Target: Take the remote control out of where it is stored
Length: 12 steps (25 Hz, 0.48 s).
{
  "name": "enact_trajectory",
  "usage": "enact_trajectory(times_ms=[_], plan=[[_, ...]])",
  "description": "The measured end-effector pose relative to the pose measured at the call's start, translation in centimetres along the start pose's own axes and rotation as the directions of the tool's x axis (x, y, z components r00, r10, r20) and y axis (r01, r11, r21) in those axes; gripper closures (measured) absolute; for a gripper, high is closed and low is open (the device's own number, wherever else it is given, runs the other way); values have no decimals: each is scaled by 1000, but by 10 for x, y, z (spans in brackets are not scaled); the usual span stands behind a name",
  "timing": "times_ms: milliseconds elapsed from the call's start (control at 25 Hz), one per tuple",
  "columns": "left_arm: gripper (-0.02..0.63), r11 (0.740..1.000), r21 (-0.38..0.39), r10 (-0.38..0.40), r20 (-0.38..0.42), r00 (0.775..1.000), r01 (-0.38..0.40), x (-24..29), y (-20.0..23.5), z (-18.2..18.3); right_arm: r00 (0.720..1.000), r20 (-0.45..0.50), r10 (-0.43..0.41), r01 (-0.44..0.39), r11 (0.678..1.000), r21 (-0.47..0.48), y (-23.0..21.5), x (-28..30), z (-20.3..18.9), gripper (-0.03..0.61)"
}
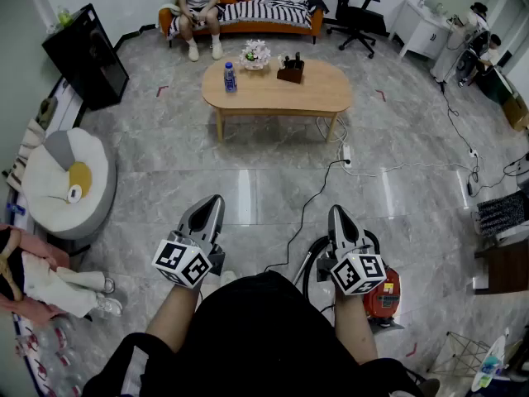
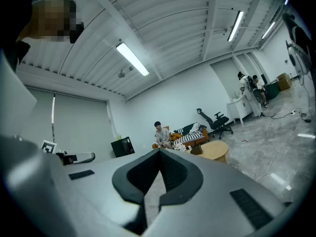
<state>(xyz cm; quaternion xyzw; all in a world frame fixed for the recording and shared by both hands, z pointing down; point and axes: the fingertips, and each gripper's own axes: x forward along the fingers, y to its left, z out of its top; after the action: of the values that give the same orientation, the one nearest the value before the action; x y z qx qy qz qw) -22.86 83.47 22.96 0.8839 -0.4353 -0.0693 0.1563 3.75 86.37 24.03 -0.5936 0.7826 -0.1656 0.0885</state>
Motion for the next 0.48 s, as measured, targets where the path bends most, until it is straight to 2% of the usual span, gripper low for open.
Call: enact_trajectory(times_ms=[480], plan=[[606,1000,20,6,-12,1000,-6,11,-29,-12,1000,-9,26,-26,1000,-4,-19,-15,8,572]])
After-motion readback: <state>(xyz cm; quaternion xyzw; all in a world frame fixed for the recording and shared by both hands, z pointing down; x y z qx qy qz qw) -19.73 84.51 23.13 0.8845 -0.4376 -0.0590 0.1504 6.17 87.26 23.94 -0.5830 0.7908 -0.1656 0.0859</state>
